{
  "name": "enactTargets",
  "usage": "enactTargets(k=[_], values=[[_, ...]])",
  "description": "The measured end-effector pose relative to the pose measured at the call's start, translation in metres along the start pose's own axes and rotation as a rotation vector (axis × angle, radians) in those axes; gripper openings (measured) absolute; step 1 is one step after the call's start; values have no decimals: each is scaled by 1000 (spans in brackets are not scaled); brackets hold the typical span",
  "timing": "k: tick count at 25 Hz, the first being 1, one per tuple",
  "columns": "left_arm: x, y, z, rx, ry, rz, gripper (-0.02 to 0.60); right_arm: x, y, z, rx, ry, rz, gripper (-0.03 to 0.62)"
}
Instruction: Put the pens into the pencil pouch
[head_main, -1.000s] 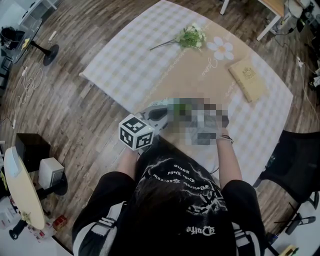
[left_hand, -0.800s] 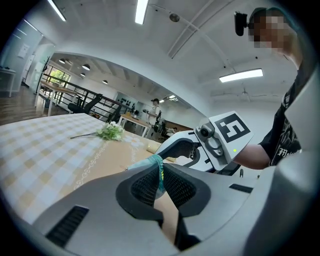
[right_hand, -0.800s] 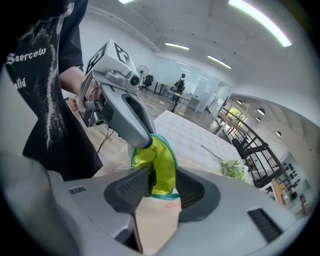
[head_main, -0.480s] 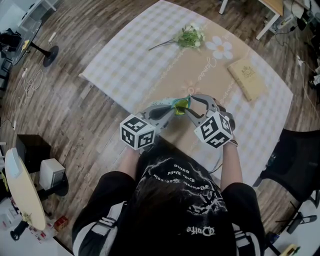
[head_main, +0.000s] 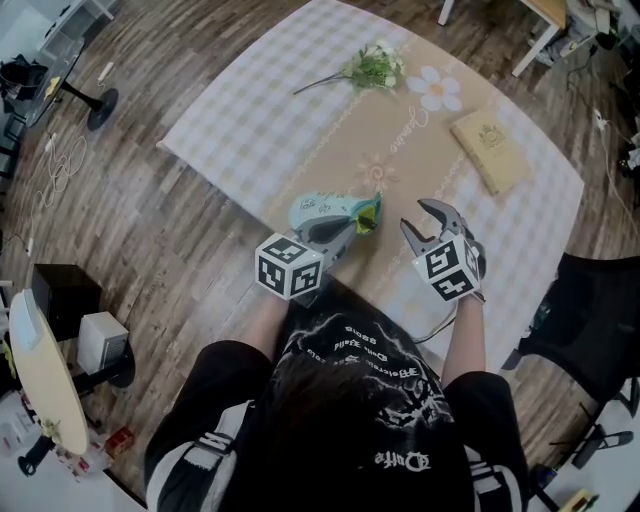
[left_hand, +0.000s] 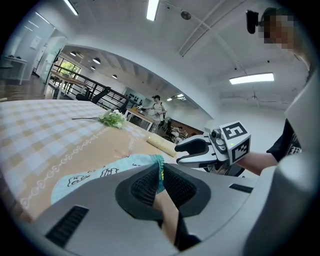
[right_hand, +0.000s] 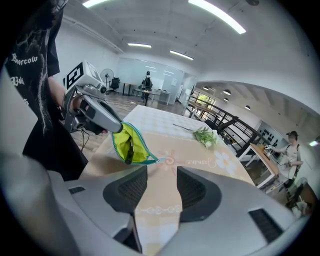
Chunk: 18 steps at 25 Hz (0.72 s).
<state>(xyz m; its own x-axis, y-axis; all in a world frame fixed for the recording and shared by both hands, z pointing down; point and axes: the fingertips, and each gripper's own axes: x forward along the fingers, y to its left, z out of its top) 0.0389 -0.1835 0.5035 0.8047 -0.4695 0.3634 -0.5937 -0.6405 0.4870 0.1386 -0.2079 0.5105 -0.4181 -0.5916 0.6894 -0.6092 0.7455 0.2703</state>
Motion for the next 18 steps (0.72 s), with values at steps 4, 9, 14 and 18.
enactTargets(k=[4, 9, 14, 18], values=[[6, -8, -16, -8, 21, 22, 40, -12, 1, -26, 53, 17, -19, 195], [12, -14, -34, -92, 8, 58, 41, -25, 7, -54, 105, 28, -28, 193], [17, -17, -63, -101, 55, 112, 41, -31, 16, -76, 90, 61, -23, 190], [21, -23, -86, -110, 107, 148, 41, -33, 26, -86, 116, 51, -3, 190]])
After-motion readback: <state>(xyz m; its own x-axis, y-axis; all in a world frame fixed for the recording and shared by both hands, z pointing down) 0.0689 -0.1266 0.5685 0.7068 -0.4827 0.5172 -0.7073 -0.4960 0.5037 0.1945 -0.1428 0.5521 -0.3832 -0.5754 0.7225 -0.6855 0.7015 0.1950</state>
